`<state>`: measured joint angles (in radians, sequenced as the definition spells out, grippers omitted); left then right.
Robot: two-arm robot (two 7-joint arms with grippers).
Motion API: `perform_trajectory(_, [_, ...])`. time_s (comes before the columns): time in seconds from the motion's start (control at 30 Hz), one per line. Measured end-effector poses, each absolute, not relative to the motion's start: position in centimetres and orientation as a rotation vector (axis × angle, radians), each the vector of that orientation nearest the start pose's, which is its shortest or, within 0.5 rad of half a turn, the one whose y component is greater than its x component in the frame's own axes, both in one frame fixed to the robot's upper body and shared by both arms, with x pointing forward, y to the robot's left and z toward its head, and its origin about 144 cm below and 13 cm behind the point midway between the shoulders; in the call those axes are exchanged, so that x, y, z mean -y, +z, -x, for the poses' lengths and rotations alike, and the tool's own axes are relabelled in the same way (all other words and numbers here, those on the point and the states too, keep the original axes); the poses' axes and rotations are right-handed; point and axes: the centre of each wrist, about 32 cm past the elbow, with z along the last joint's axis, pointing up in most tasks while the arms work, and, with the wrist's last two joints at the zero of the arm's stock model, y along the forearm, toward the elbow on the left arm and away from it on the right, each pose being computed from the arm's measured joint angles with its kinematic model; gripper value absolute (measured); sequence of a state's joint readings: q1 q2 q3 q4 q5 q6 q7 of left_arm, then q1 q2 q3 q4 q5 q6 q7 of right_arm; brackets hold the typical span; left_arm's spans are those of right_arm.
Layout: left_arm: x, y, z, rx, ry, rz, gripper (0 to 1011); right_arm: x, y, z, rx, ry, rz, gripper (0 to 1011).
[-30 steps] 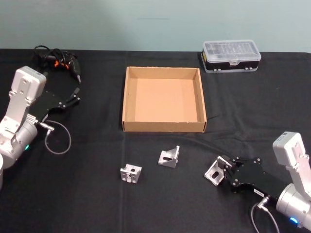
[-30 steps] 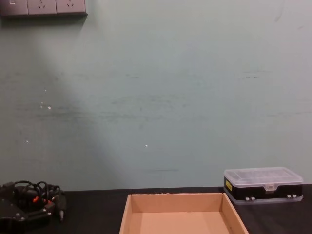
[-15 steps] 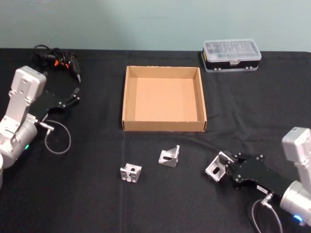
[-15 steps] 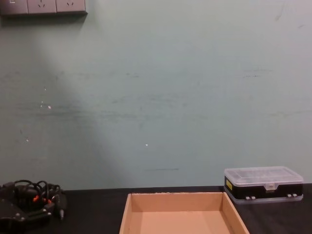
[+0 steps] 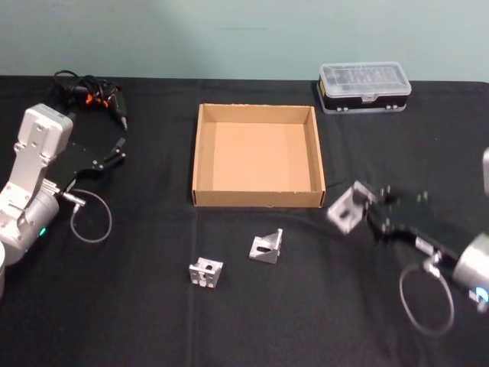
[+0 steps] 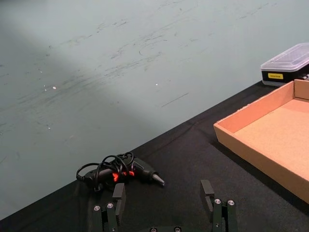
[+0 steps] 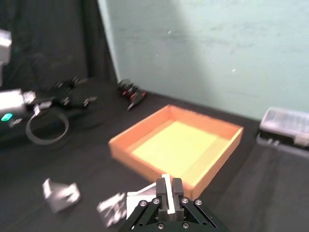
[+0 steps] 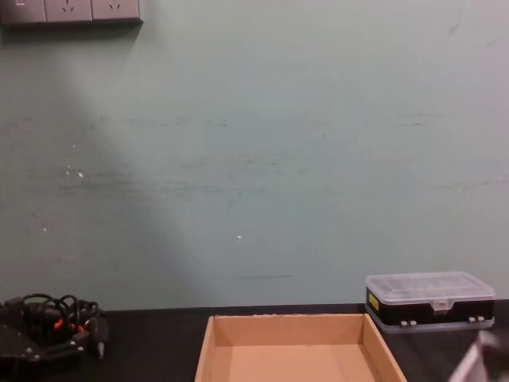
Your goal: Use one hand to pick up the angle iron from the table and place it into the box.
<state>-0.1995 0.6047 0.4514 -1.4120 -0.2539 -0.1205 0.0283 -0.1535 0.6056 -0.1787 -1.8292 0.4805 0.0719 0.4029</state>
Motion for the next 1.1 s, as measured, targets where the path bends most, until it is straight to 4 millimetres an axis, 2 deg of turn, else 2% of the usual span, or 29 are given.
perform_trajectory(0.17, [-31.0,114.0,-48.9,0.285,1.248,-0.304,1011,29.7,120.2,-43.5,0.005,-0.911,0.111,90])
perform_trajectory(0.27, [-31.0,114.0,-48.9,0.285,1.248,-0.304,1011,28.8,121.5,-45.9,0.046,-0.930,0.108,90])
perform_trajectory(0.3, [-31.0,114.0,-48.9,0.285,1.248,-0.305,1011,28.8,121.5,-45.9,0.046,-0.930,0.108,90])
perform_trajectory(0.4, [-31.0,114.0,-48.9,0.285,1.248,-0.304,1011,27.6,122.3,-48.3,0.065,-0.937,0.120,90])
perform_trajectory(0.67, [-31.0,114.0,-48.9,0.285,1.248,-0.304,1011,24.9,122.7,-52.0,0.061,-0.938,0.213,90])
perform_trajectory(1.1, [-31.0,114.0,-48.9,0.285,1.248,-0.304,1011,20.1,122.0,-57.9,0.107,-0.946,0.365,90])
